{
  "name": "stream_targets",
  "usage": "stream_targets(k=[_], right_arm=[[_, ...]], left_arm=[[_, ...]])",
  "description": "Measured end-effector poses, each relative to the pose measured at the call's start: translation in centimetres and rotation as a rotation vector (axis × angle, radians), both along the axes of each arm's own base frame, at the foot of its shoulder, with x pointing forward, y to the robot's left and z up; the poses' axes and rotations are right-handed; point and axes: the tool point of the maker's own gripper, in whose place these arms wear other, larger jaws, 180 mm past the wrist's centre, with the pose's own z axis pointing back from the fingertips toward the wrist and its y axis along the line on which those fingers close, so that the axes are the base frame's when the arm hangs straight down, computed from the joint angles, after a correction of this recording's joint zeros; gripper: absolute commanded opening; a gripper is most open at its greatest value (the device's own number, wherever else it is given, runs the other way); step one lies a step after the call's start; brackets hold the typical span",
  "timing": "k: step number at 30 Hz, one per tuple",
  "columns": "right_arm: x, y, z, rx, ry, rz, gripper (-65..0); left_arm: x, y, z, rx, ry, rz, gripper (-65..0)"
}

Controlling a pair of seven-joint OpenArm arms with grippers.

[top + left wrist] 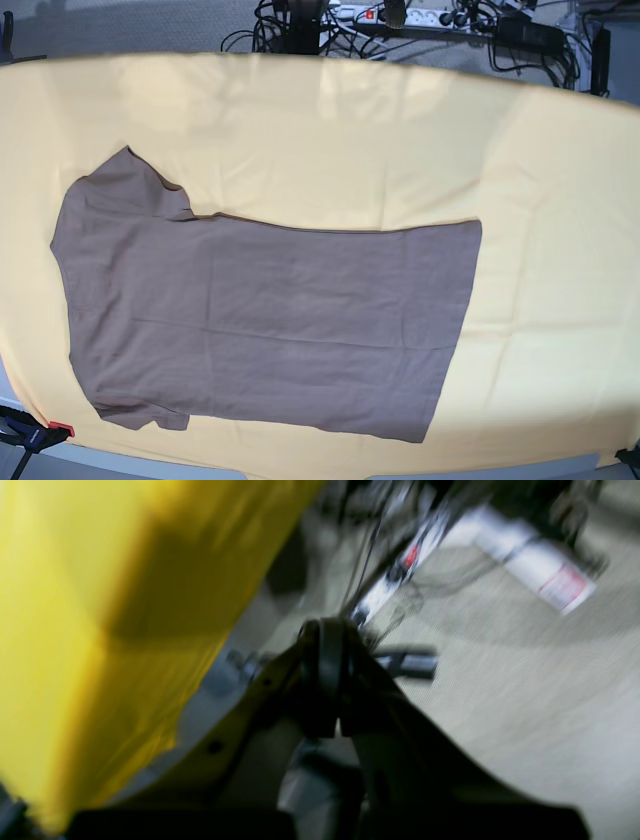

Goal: Fold the T-shirt properly

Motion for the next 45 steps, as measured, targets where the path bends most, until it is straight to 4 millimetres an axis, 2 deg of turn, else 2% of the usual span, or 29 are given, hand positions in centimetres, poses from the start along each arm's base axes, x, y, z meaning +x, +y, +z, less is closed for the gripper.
stream_targets(k=[3,6,11,13,17,22,25,26,27,30,32,33,34,36,37,39,41,45], right_arm=[[1.6,-1.7,1.1,-0.101,-0.096,0.016,-65.0],[3.8,-4.4,2.6,-0.223,-0.207,0.037,-65.0],[6.1,-7.5,4.2,-0.31,-0.292,0.042,-65.0],[8.0,-7.7,4.6,-0.29,-0.35,0.06,-65.0],[12.4,-6.3,4.5,-0.163,-0.424,0.104,-65.0],[16.2,-3.5,4.2,0.032,-0.438,0.122,-65.0],[18.1,-1.6,5.1,0.128,-0.49,0.162,-65.0],[18.6,-1.1,5.3,0.151,-0.497,0.183,-65.0],[19.1,-0.7,5.4,0.166,-0.503,0.207,-65.0],[19.9,-1.7,2.9,0.169,-0.445,0.2,-65.0],[20.5,-2.3,1.7,0.167,-0.423,0.186,-65.0],[20.7,-2.5,1.3,0.173,-0.413,0.184,-65.0],[21.1,-2.7,1.0,0.174,-0.406,0.183,-63.2],[22.2,-3.2,0.9,0.162,-0.418,0.182,-52.8],[22.6,-3.3,1.1,0.158,-0.428,0.183,-47.1],[22.8,-3.3,1.1,0.162,-0.433,0.179,-36.8],[22.6,-3.2,0.9,0.166,-0.423,0.184,-31.0],[22.6,-3.2,0.9,0.166,-0.424,0.183,-30.1]], left_arm=[[1.8,0.3,0.5,0.02,-0.077,-0.03,-65.0],[3.4,2.4,0.9,0.103,-0.133,-0.065,-65.0],[8.1,5.4,2.8,0.136,-0.296,-0.033,-65.0],[9.9,5.5,3.0,0.09,-0.314,-0.038,-65.0],[14.0,4.1,4.4,-0.05,-0.386,-0.079,-65.0],[19.0,3.0,7.7,-0.095,-0.518,-0.231,-65.0],[19.1,-0.1,8.7,-0.218,-0.505,-0.412,-65.0],[19.0,-0.7,8.5,-0.268,-0.48,-0.458,-65.0],[19.3,-0.1,7.8,-0.269,-0.453,-0.471,-65.0],[21.7,4.1,5.4,-0.175,-0.396,-0.446,-65.0],[23.0,5.3,4.8,-0.189,-0.379,-0.449,-64.6],[23.4,5.6,4.4,-0.205,-0.37,-0.455,-58.3],[23.6,5.9,3.8,-0.213,-0.344,-0.468,-50.5],[24.3,6.4,2.7,-0.21,-0.309,-0.486,-35.7],[24.7,6.6,2.3,-0.195,-0.303,-0.495,-30.9],[25.6,7.2,1.3,-0.149,-0.286,-0.52,-28.4],[26.6,7.4,0.5,-0.123,-0.272,-0.535,-28.4],[28.4,6.8,-0.7,-0.071,-0.257,-0.607,-28.4]])
